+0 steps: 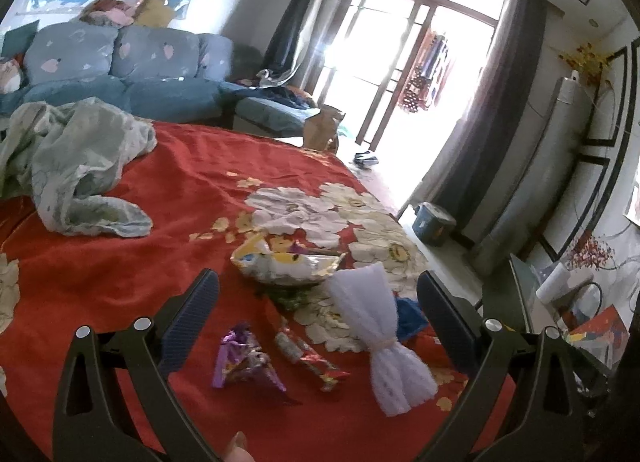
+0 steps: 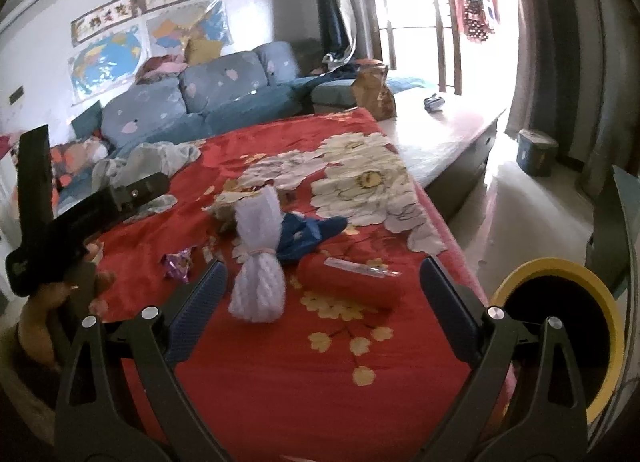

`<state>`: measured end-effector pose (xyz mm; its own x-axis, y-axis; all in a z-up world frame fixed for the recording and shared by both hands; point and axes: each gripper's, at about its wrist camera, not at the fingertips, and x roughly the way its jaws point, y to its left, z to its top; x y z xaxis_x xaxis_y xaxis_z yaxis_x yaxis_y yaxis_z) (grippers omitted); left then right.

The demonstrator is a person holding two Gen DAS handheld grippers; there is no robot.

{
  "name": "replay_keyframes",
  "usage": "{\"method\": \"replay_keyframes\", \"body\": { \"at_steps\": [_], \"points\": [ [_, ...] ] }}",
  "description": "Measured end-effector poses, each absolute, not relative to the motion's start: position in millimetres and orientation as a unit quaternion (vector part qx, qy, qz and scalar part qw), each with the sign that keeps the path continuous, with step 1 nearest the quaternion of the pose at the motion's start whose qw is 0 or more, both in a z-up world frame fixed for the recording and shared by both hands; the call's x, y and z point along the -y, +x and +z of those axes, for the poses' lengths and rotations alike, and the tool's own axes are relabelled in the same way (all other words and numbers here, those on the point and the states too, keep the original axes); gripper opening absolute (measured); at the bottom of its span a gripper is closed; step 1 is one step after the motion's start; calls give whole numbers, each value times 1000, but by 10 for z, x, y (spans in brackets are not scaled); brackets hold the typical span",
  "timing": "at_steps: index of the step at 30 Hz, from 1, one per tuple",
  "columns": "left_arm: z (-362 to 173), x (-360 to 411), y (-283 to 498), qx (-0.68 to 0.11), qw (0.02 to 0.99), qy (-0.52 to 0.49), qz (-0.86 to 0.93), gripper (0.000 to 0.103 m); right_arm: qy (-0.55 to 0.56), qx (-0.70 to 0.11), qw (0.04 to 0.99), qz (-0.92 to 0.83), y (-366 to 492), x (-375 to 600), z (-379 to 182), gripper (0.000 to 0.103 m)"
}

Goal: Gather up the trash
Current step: 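Move both grippers back to the bedspread toward the next foam sleeve and wrappers, then grasp the white foam net sleeve with the right gripper while the left gripper grasps a yellow-white wrapper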

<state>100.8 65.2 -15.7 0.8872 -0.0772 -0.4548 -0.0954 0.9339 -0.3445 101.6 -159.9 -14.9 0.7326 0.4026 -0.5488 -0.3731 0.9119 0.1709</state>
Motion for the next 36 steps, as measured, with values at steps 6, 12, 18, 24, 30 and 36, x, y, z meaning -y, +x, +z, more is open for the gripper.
{"method": "replay_keyframes", "body": {
  "at_steps": [6,12,18,24,30,36],
  "points": [
    [-210,-845,1009,-239,951,-195,20,96,8,-313,923,221,1053,1395,-235,89],
    [-256,-1094,1102,-250,945,-207,31,96,-3,-331,914,235,1104,1224,-352,89],
    [-380,-1354,1398,-288,924,-253,6,76,-10,-346,906,242,1174,1086,-456,89],
    [-579,-1463,1747,-337,896,-288,-24,58,-19,-355,902,247,1263,973,-534,85],
    [-816,-1522,2024,-373,865,-332,-45,51,-16,-372,894,249,1363,906,-633,77],
    [-948,-1582,2195,-388,844,-367,-40,48,-14,-374,892,255,1400,865,-655,75]
  ]
}}
